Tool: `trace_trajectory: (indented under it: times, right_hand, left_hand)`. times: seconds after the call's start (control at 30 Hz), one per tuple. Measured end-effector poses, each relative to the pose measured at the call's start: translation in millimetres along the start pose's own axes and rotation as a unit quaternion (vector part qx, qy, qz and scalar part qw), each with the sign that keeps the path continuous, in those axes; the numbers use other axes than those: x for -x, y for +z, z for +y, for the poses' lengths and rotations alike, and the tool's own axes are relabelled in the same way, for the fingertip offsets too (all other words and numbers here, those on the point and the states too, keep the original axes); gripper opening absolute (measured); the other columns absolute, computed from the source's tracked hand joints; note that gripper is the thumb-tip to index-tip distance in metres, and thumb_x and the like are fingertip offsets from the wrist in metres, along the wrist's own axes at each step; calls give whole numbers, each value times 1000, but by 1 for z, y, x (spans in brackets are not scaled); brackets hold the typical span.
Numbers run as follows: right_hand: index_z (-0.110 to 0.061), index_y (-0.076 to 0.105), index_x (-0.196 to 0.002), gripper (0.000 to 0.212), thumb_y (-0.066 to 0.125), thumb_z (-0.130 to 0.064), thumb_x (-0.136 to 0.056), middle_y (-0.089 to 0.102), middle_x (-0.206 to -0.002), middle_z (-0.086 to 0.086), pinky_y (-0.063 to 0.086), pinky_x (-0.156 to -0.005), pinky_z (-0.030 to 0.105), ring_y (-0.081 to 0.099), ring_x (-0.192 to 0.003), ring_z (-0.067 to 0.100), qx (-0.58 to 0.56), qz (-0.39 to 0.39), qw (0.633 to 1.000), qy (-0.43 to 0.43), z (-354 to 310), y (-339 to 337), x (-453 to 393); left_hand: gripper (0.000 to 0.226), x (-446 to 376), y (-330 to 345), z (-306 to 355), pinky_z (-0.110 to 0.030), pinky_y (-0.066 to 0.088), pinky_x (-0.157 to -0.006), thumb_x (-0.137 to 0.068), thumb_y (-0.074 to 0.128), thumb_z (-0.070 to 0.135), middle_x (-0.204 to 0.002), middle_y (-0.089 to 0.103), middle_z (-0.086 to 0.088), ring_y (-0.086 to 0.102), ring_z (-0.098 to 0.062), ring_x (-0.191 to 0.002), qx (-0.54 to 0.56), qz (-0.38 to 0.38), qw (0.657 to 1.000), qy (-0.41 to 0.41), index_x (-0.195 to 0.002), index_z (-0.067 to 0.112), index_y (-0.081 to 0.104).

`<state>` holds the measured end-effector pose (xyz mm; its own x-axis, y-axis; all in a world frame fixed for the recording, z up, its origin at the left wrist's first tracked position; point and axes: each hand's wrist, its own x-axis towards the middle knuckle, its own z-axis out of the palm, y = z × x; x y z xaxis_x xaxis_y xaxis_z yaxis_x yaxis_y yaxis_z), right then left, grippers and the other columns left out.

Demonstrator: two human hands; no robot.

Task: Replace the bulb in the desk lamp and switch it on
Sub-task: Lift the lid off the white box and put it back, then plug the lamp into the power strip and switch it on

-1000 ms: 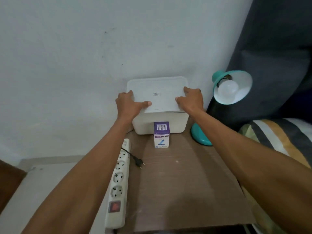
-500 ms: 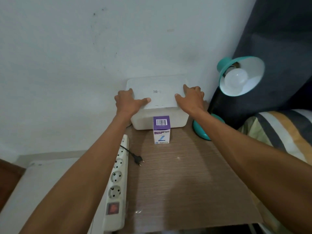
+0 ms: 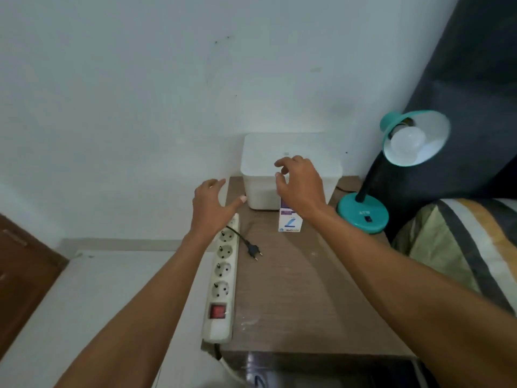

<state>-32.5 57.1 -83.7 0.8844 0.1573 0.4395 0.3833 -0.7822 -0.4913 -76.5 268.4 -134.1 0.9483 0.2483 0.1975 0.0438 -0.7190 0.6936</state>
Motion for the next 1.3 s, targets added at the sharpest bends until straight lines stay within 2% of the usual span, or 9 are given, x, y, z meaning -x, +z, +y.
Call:
trace_trajectory:
  times: [0.1, 0.2, 0.37, 0.53, 0.67, 0.8, 1.0, 1.2, 1.3]
  right_hand:
    - [-17, 68, -117, 26, 60, -19, -92, 68, -103, 2, 50, -80, 32, 61, -99, 19, -11, -51, 999, -2, -22, 22, 34]
    - [-16, 70, -118, 28, 64, -23, -91, 71, -104, 5, 56, -82, 37, 67, -95, 21, -14, -138, 990, 29, -34, 48, 68]
    - [-17, 69, -119, 31, 67, -19, -89, 64, -117, 9, 53, -85, 36, 63, -105, 27, 41, -214, 973, 75, -38, 79, 102]
    - [-18, 69, -112, 25, 70, -21, -87, 63, -109, 5, 54, -83, 41, 61, -100, 25, 57, -202, 974, 79, -38, 97, 111]
    - [-19, 70, -106, 17, 68, -23, -89, 68, -100, 3, 57, -78, 42, 62, -90, 21, 58, -197, 974, 99, -38, 104, 110]
    - [-17, 75, -105, 17, 69, -17, -90, 74, -92, 3, 52, -72, 31, 63, -81, 17, 8, -172, 977, 125, -36, 98, 103]
    - [-19, 74, -97, 10, 75, -18, -87, 65, -80, -11, 47, -70, 20, 61, -76, 1, -147, -83, 972, 163, -55, 87, 86]
    - [-20, 71, -90, 13, 79, -13, -83, 67, -79, -9, 46, -58, 5, 63, -73, -1, -197, -94, 964, 149, -68, 97, 82]
    - [-19, 68, -84, 14, 80, -12, -82, 67, -76, -9, 46, -54, 5, 63, -68, -2, -190, -102, 965, 149, -70, 103, 82]
  left_hand:
    - [84, 37, 3, -22, -49, 36, -118, -81, 79, 53, -152, 47, -16, 38, -34, -144, 12, -3, 1000, -16, -148, 9, 51]
    - [90, 70, 11, -42, -42, 34, -120, -80, 85, 41, -156, 41, -13, 37, -30, -146, 43, -47, 997, -37, -154, 11, 43]
    - [96, 103, 22, -63, -26, 36, -108, -75, 91, 35, -152, 46, -6, 47, -18, -136, 113, -94, 987, -66, -153, 12, 41]
    - [94, 110, 24, -74, -24, 43, -101, -72, 93, 30, -133, 51, 12, 54, -8, -123, 177, -91, 978, -60, -151, 14, 45]
    - [102, 112, 24, -79, -26, 52, -102, -73, 92, 36, -138, 58, 12, 62, -5, -119, 210, -113, 968, -80, -157, 23, 37]
    - [105, 112, 23, -82, -9, 50, -88, -74, 91, 38, -132, 66, 9, 66, 0, -111, 229, -134, 959, -95, -160, 30, 30]
    - [109, 112, 21, -82, -6, 51, -80, -73, 92, 39, -131, 67, 9, 66, 3, -108, 251, -144, 951, -108, -161, 33, 28]
    - [109, 111, 24, -86, -8, 52, -81, -72, 92, 40, -124, 70, 11, 68, 5, -104, 252, -138, 951, -110, -160, 35, 28]
    - [109, 109, 27, -89, -12, 54, -83, -72, 92, 41, -122, 72, 10, 70, 2, -103, 255, -139, 950, -113, -160, 36, 28]
